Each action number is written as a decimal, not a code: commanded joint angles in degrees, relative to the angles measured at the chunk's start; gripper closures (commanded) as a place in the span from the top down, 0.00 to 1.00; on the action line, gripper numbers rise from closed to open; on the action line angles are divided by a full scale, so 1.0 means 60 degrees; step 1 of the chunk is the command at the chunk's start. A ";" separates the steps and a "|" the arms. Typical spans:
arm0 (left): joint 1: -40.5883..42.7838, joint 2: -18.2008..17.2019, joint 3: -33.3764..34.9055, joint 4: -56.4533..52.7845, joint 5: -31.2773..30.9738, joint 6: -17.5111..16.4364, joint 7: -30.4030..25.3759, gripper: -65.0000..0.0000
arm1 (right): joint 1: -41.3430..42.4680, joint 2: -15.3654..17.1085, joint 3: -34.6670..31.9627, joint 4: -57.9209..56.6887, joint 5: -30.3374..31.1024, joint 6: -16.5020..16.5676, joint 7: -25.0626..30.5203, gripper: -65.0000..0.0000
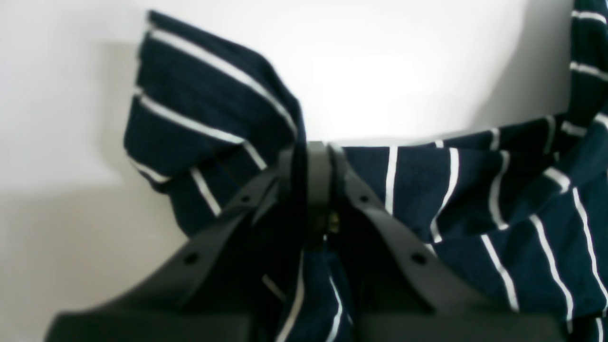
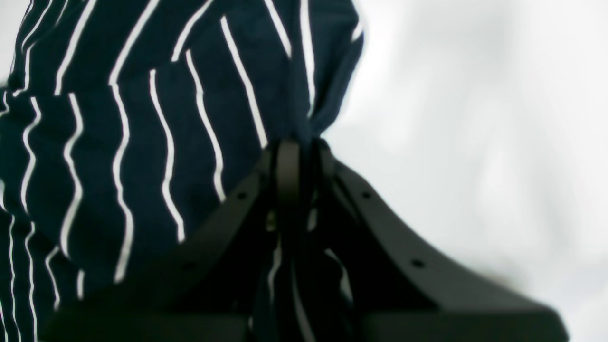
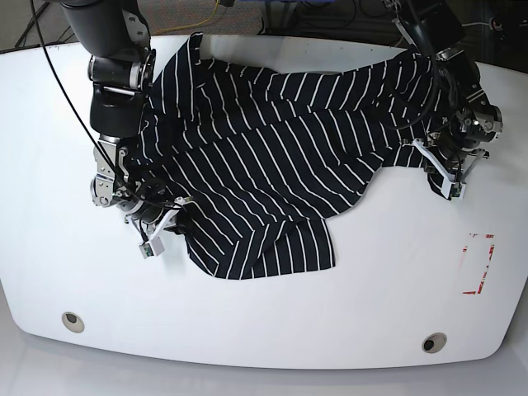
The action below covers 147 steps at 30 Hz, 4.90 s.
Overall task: Layout the t-shirt on the table in an organized manner, then fold the t-shirt properly
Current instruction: 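Pull the grasped edge with the left gripper away from the right gripper, then drag the shirt with both grippers apart to spread it flat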
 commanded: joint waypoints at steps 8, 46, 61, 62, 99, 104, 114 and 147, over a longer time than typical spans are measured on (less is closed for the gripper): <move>-0.0146 -0.0180 -0.0031 0.0427 -0.0142 0.0013 -0.0220 0.04 | 0.0081 0.0122 0.0014 0.0027 -0.0286 -0.0067 -0.0413 0.04; -0.0702 -0.0151 -0.0016 0.2068 -0.0172 -0.0712 0.1128 0.61 | 0.0345 0.0752 0.1069 0.0013 -0.0345 -0.0082 -0.0618 0.04; -0.0673 -0.0004 0.0892 0.1438 -0.0157 -0.0712 0.0835 0.65 | 0.0345 0.0708 0.1069 0.0013 -0.0345 -0.0067 -0.0618 0.04; -0.0673 0.0098 0.0936 0.1336 -0.0142 -0.0712 0.0732 0.65 | 0.0345 0.0708 0.1069 0.0013 -0.0345 -0.0067 -0.0618 0.04; 0.0045 -0.0180 0.1742 0.0442 -0.0113 0.0819 -0.0835 0.65 | 0.0228 0.0723 0.1069 0.0013 -0.0345 -0.0067 -0.0618 0.04; 0.0001 -0.0209 0.1742 0.0178 -0.0113 0.0819 -0.0850 0.65 | 0.0198 0.0708 0.1069 0.0013 -0.0345 -0.0067 -0.0603 0.04; -0.0014 -0.0239 0.1742 -0.0042 -0.0113 0.0819 -0.0865 0.63 | 0.0184 0.0708 0.1069 0.0013 -0.0330 -0.0067 -0.0603 0.04; -0.0732 -0.0312 0.1317 0.0794 -0.0142 0.0789 -0.1143 0.04 | 0.0169 0.1104 0.1142 0.0013 -0.0286 -0.0126 -0.0574 0.04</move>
